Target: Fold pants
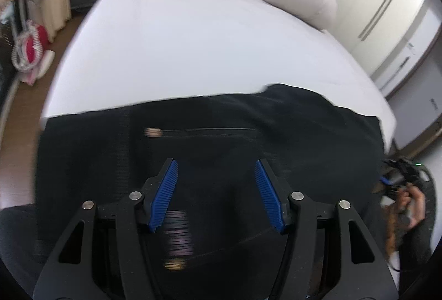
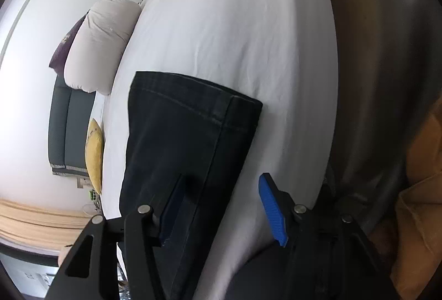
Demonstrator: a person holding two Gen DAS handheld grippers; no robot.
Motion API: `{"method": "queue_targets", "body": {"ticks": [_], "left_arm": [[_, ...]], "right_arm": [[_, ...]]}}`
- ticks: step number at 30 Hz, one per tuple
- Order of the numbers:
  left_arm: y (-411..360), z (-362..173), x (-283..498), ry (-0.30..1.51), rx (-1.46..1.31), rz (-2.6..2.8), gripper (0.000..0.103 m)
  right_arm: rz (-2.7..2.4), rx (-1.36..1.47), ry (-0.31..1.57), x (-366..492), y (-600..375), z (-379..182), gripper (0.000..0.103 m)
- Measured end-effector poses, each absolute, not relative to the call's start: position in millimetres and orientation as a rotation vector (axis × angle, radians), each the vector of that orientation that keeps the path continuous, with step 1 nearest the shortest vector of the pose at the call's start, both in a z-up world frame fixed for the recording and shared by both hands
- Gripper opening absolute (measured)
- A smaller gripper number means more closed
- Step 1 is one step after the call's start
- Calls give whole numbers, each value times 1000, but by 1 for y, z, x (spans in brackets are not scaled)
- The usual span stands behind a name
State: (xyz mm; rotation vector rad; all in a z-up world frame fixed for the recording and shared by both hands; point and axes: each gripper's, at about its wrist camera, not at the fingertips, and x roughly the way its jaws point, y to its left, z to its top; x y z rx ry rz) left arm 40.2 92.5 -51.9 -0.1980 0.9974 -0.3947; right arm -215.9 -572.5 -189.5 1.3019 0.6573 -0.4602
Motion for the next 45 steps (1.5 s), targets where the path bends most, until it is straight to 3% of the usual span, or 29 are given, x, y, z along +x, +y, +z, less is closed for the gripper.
{"method": "queue_targets", "body": {"ticks": [7,14,17,28,38,39,40,45], "left_arm": [[47,-64,35,1059,-126,-505,57],[48,-70,33,1062,-143,-522,57],[39,-76,35,1059,-128,-517,57],[32,-86,43,1063,-100,-515,57],[25,-92,45,1066,-77,-514,58],[24,-92,45,1066,-76,-515,58],[23,-92,45,1066,-76,-515,58],[22,-93,46,1065,-76,-516,59]], "right_arm": [[-401,1293,587,-183,-567,-176,58],[-432,1266,526,-188,-569,-168,40],[-433,1250,446,-196,-567,-163,38],[-420,1270,255,-196,-567,-174,36],[-531,1299,251,-185,-587,-185,36],[-498,1306,250,-182,-588,-184,31],[-464,1306,259,-178,-589,-183,15],[-431,1252,263,-173,-589,-171,11]]}}
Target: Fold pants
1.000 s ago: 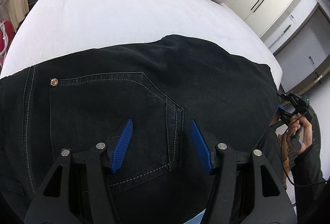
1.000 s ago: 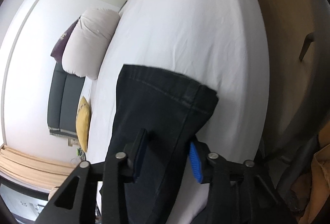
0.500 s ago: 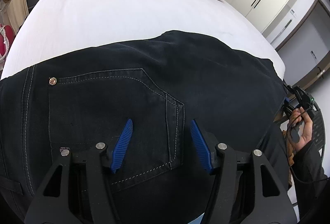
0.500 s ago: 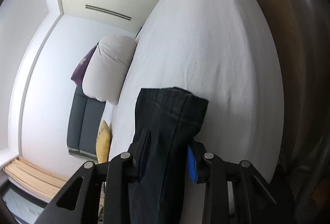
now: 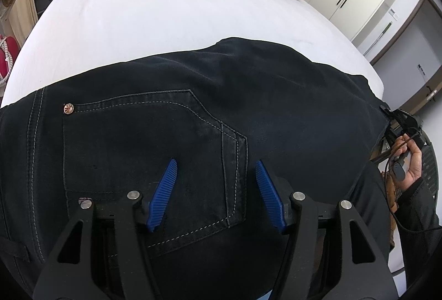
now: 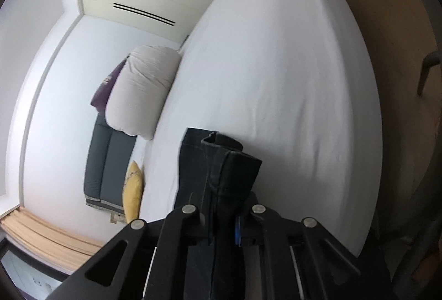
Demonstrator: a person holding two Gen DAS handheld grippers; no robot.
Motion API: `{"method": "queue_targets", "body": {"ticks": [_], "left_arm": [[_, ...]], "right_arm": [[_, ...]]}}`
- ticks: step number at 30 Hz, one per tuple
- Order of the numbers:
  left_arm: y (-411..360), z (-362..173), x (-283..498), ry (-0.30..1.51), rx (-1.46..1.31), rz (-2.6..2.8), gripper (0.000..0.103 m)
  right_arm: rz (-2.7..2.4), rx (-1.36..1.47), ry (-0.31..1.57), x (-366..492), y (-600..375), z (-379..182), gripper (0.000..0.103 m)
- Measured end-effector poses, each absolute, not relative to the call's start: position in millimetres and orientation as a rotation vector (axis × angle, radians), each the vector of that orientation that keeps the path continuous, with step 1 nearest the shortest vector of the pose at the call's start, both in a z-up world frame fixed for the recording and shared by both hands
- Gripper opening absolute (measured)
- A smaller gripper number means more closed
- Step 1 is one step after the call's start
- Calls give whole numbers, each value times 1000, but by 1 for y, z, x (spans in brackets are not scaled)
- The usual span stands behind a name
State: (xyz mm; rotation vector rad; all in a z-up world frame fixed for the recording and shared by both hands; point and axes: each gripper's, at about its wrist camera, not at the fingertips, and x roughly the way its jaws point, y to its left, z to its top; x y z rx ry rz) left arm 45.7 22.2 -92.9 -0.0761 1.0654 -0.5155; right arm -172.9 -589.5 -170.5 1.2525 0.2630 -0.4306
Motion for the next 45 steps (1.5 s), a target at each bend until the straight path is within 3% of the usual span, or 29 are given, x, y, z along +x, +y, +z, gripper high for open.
{"method": "queue_targets", "body": {"ticks": [6,15,19,24,28,33,35,45], "left_arm": [[22,-89,53,1090,-159,-515,59],[-20,-90,73,1130,-239,-636,59],[-27,-102,87,1169,-317,-657,59],[-23,-111,103,1196,-464,-672,60],[-20,-118,114,1217,-611,-695,71],[-30,-127,132,1277,-731,-725,86],[-37,-130,140,1311,-754,-717,97],[-95,-143,178,1501,-792,-834,98]], "right_arm": [[-423,1187,270,-167,-585,-157,11],[-437,857,404,-138,-547,-103,10],[-325,518,507,-107,-471,-62,10],[-151,48,642,-83,-339,-57,10],[-61,-252,739,-72,-255,-96,10],[-68,-339,749,-78,-235,-115,10],[-78,-386,727,-76,-232,-114,10],[-64,-522,630,-98,-200,-106,10]]}}
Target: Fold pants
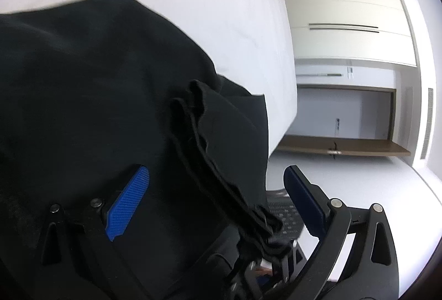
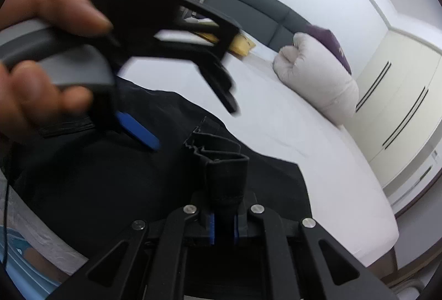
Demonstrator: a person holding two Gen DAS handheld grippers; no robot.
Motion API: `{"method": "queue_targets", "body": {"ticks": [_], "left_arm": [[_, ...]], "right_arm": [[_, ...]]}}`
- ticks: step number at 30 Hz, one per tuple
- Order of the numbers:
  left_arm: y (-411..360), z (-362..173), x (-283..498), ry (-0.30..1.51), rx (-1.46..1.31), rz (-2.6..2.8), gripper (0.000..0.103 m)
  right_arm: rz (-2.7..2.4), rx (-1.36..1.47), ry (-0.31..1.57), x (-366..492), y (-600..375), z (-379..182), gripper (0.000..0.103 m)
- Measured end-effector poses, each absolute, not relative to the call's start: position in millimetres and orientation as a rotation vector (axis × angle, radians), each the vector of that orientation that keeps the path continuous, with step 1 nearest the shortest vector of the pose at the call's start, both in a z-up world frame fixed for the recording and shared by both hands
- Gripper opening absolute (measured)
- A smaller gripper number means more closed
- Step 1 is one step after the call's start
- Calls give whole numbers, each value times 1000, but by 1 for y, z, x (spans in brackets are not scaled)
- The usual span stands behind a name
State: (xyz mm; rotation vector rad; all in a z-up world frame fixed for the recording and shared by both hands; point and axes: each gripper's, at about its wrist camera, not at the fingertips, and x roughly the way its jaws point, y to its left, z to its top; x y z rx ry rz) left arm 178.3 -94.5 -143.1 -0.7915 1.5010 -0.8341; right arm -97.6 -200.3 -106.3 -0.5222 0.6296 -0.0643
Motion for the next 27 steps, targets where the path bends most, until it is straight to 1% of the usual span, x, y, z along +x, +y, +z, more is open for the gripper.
{"method": "queue_targets", "body": {"ticks": [1,2,3,4,5,6,7,8,10,11,12,14,18,22,25,27], "left_arm": [[-95,-146,182,1509,-805,-838,93],[-97,-150,186,1517,-822,-848,71],[-99,-153,188,1531,-824,-860,59],[-103,-157,192,1556,-809,-871,30],[-107,-158,193,1570,-782,-873,22],[-109,-158,195,1569,-764,-879,20],[-111,-157,195,1561,-743,-888,11],[-111,-157,195,1555,-734,-890,6],[-109,-156,194,1537,-725,-887,5],[-107,-155,193,1526,-718,-884,5],[-104,-154,195,1512,-703,-873,5],[-97,-153,194,1492,-688,-862,5],[-82,-149,199,1457,-653,-847,5],[-74,-139,187,1438,-624,-845,5],[-65,-139,178,1431,-663,-832,5],[-64,-138,177,1428,-701,-815,5]], "right_arm": [[-58,-535,619,-101,-196,-106,10],[-52,-544,612,-103,-193,-106,10],[-44,-555,605,-105,-190,-106,10],[-33,-576,598,-107,-186,-107,10],[-26,-589,593,-107,-184,-108,10],[-18,-603,588,-110,-181,-109,10],[-6,-620,584,-111,-177,-111,10],[1,-633,580,-113,-175,-113,10],[27,-663,586,-114,-170,-117,12],[61,-677,607,-120,-166,-117,16],[96,-684,625,-121,-166,-117,18],[219,-675,647,-138,-161,-113,29],[335,-530,631,-158,-172,-79,30],[215,-198,686,-119,-239,-50,30],[228,95,783,-88,-284,-54,30],[260,169,810,-77,-293,-60,30]]}}
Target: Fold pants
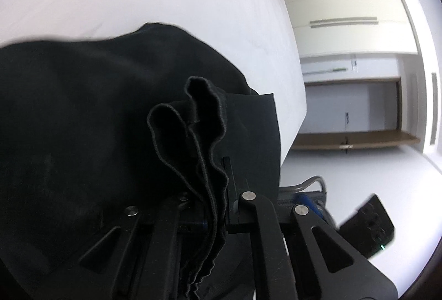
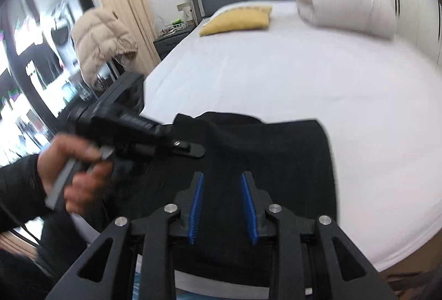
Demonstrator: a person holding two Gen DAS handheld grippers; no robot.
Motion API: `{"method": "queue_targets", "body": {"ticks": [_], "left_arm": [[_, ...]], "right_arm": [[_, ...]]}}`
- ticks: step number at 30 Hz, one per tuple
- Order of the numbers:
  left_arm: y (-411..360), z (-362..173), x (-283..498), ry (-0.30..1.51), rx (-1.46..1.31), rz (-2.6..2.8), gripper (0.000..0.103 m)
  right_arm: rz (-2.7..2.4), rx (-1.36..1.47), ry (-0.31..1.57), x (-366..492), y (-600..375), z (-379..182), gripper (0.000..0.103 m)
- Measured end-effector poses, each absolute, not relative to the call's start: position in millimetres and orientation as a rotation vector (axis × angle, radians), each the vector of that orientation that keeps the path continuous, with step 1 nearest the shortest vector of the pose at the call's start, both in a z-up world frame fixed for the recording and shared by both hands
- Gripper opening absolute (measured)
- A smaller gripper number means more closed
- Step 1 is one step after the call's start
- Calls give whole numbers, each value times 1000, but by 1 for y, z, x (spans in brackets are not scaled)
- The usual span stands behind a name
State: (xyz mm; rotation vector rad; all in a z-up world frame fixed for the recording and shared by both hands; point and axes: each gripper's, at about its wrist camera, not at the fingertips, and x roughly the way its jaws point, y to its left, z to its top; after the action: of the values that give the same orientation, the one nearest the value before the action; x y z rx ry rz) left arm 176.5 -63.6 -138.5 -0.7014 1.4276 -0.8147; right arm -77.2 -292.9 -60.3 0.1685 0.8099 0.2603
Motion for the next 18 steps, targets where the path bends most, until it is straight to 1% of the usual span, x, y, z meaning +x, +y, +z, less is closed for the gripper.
{"method": "queue_targets", "body": {"ticks": [3,6,10,14,18], "left_arm": [[-58,-144,165,1431,-745,-788,5],[-53,-151,155,1437,-768,-760,5],[-47,-152,155,1435,-754,-750,5],[-62,-151,149,1438,-704,-749,5],[-65,-174,146,1423,-629,-753,6]], "right_arm": [[264,143,914,-64,-292,-84,30],[295,143,974,-58,-291,-100,30],[326,118,987,-61,-284,-103,30],[352,74,998,-65,-261,-108,31],[347,80,1019,-65,-254,-118,35]]}}
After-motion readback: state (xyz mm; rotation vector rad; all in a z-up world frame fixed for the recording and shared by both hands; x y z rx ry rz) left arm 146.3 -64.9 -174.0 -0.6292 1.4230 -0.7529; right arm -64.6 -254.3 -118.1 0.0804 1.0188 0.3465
